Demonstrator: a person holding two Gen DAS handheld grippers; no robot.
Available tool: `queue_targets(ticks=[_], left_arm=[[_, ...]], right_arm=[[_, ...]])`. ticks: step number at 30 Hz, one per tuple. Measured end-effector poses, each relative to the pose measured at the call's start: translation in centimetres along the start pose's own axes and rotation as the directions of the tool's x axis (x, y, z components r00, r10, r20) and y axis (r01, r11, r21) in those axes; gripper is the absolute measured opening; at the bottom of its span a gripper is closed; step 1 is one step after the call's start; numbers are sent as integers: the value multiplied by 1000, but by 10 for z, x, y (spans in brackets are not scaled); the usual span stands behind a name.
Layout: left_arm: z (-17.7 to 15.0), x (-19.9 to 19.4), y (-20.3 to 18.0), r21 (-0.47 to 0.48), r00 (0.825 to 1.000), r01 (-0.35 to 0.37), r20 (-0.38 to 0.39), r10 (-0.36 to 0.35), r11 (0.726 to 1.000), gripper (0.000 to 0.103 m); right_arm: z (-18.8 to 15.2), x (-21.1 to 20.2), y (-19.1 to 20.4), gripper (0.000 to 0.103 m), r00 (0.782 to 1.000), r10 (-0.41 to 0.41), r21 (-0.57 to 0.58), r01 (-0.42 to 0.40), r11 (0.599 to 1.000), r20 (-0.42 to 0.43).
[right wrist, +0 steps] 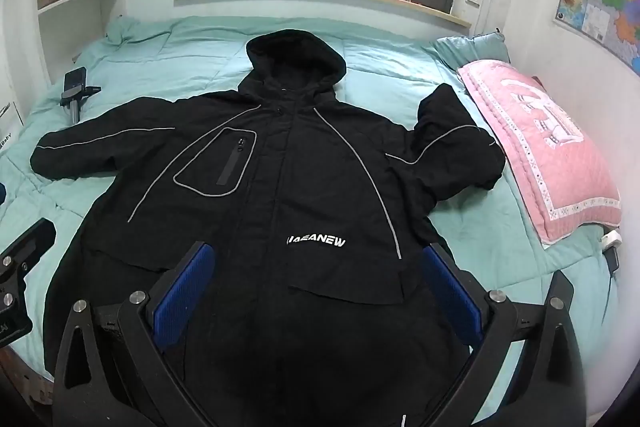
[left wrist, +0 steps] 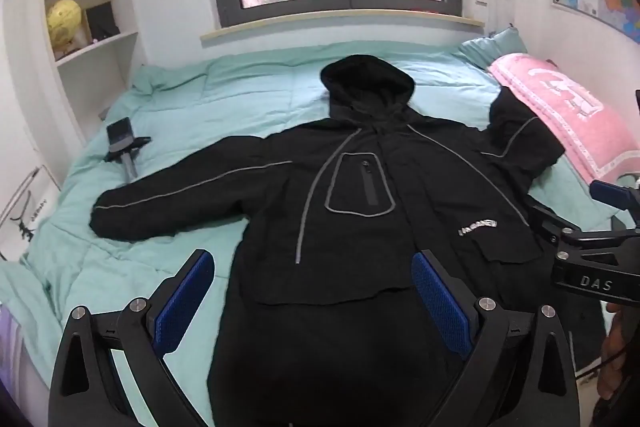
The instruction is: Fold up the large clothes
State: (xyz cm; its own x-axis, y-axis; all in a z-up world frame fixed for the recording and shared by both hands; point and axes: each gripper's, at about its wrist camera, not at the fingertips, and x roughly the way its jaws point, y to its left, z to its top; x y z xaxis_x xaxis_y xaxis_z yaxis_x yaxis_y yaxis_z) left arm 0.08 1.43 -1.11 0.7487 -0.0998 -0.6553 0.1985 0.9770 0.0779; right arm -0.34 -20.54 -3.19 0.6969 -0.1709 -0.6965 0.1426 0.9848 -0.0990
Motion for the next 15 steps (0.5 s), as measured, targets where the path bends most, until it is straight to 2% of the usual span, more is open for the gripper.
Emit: queue_targets(ticks=[4, 15], left_arm=[[-2, 1, 0, -4, 1000, 8, 0, -8, 1000, 99], [-4, 4, -8, 5, 999, 48, -6, -48, 999, 99]], right_arm=[[3, -8, -3, 103, 1000, 25, 26, -25, 999, 17], [2, -14, -6, 103, 1000, -13, 64, 13, 998, 6]])
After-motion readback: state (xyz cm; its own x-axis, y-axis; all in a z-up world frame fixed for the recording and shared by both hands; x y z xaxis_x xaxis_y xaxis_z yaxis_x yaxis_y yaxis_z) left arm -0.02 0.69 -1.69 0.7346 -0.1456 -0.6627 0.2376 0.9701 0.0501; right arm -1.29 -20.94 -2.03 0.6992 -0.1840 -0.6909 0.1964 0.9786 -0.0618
